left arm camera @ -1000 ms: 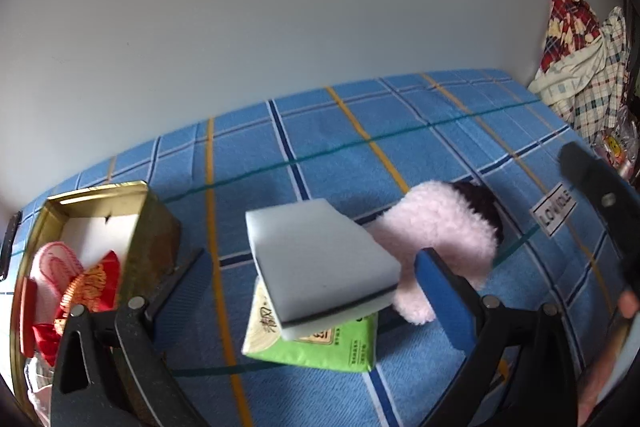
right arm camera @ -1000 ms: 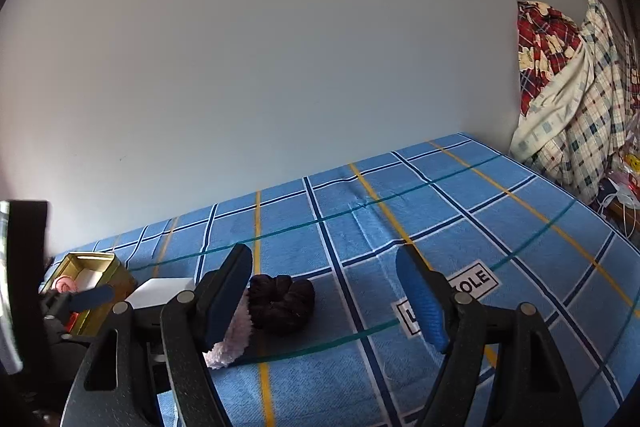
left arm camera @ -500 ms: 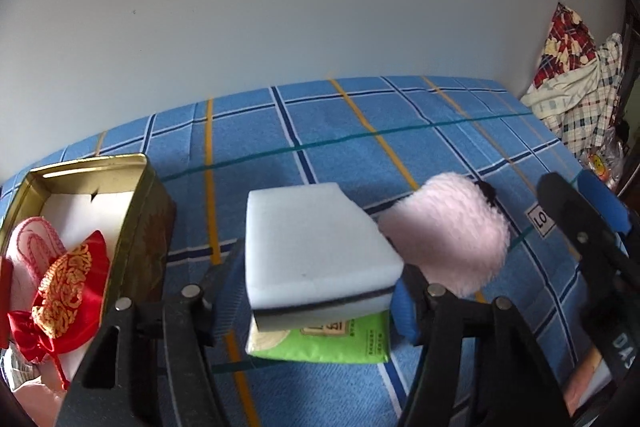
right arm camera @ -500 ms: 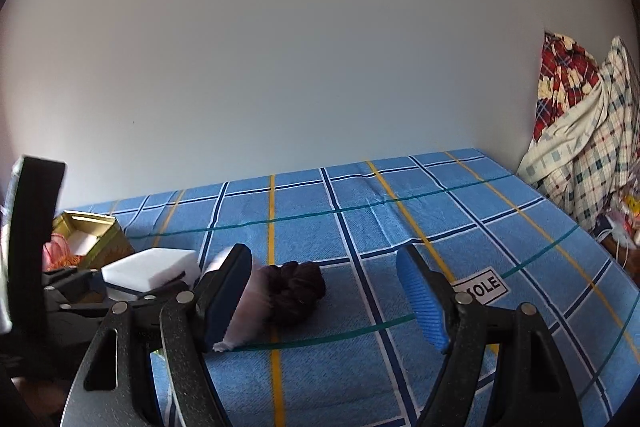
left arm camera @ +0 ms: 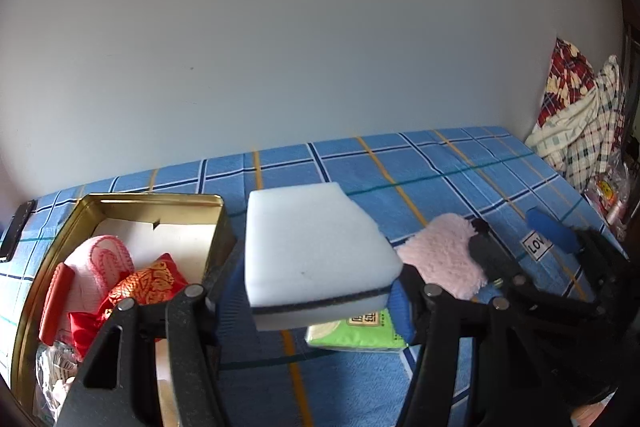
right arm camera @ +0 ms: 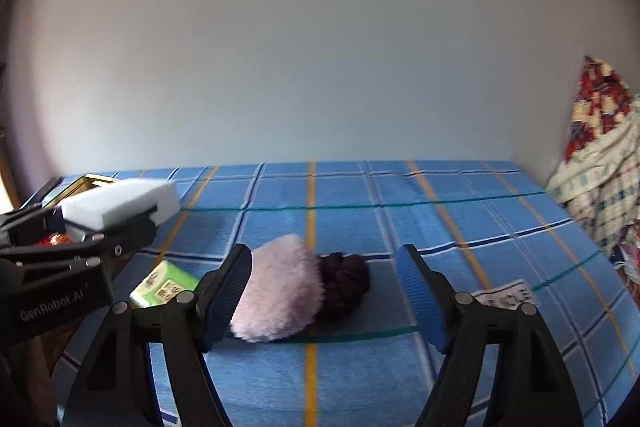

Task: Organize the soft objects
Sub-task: 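Lift the sponge with the left tool while the right tool grasps the pink puff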

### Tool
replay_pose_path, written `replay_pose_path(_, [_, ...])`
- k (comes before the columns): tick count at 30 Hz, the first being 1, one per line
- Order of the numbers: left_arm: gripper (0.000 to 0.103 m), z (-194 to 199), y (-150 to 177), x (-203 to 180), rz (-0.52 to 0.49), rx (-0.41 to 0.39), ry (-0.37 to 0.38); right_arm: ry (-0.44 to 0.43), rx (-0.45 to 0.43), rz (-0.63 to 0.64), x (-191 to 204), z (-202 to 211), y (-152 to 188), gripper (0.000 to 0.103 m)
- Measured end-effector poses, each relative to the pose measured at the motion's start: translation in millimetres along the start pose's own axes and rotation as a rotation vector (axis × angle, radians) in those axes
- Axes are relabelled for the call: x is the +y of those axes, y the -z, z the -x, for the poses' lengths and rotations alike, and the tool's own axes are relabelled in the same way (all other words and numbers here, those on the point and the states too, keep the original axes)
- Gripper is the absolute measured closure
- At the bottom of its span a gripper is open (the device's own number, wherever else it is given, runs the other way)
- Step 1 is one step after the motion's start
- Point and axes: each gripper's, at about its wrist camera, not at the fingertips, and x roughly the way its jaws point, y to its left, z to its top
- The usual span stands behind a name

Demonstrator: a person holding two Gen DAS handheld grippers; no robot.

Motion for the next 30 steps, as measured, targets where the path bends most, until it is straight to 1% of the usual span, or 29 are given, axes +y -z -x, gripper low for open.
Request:
replay_pose_path(3, [0.042, 1.7, -1.3, -0.6, -0.003, -0.007, -0.01, -0.031, 0.049, 0.014, 5.4, -11.9, -2.7, 0.026])
replay_pose_path(4, [0.042, 1.9, -1.2, -0.2, -0.003, -0.007, -0.014, -0.031, 0.068, 0.021, 7.6, -16.1, -3.1, 0.026])
replay_pose_path(12, [0.042, 3.2, 0.0, 3.5, 0.006, -0.002, -0.011, -0.031, 0.14, 0.025, 7.0, -33.5, -4.2, 0.027])
replay_pose_path(13, [0.042, 3.2, 0.0, 3.6, 0.005, -0.002, -0.011, -0.027, 0.145, 0.03, 8.0, -34.9, -4.0, 0.029])
replay_pose_path(15, [0.042, 3.0, 0.1, 3.3, 0.005, -0.002, -0.011, -0.023, 0.159, 0.043, 10.5, -39.1, -4.0, 0.044])
replay_pose_path(16, [0.042, 2.9, 0.1, 3.3, 0.005, 0.0, -0.011, -0.022, 0.165, 0.048, 11.8, -40.6, -3.5, 0.056])
replay_pose_path(17, [0.042, 3.1, 0.2, 3.6, 0.006, 0.0, -0.011, -0.022, 0.174, 0.053, 12.6, -43.0, -3.3, 0.062])
replay_pose_path(18, [0.042, 3.2, 0.2, 3.4, 0.006, 0.0, -0.01, -0.022, 0.189, 0.058, 13.6, -46.1, -2.5, 0.063])
replay_pose_path(19, [0.042, 3.4, 0.2, 3.7, 0.006, 0.0, -0.009, -0.026, 0.208, 0.063, 14.2, -50.3, -2.3, 0.068])
replay_pose_path(20, [0.042, 3.5, 0.2, 3.9, 0.008, -0.001, -0.009, -0.03, 0.213, 0.063, 15.1, -49.1, -0.8, 0.072])
replay_pose_path(21, [0.042, 4.0, 0.0, 4.1, 0.009, -0.002, -0.008, -0.034, 0.211, 0.06, 14.6, -48.5, -0.4, 0.075])
replay_pose_path(22, [0.042, 4.3, -0.2, 4.0, 0.01, -0.003, -0.008, -0.04, 0.205, 0.058, 14.0, -47.5, -0.4, 0.081])
replay_pose_path(25, [0.042, 5.8, -0.6, 3.9, 0.01, -0.008, -0.005, -0.049, 0.184, 0.066, 16.1, -43.2, 0.4, 0.086])
replay_pose_path(30, [0.042, 9.7, -0.6, 2.3, 0.012, -0.021, -0.002, -0.033, 0.109, 0.1, 23.6, -29.0, 0.0, 0.087])
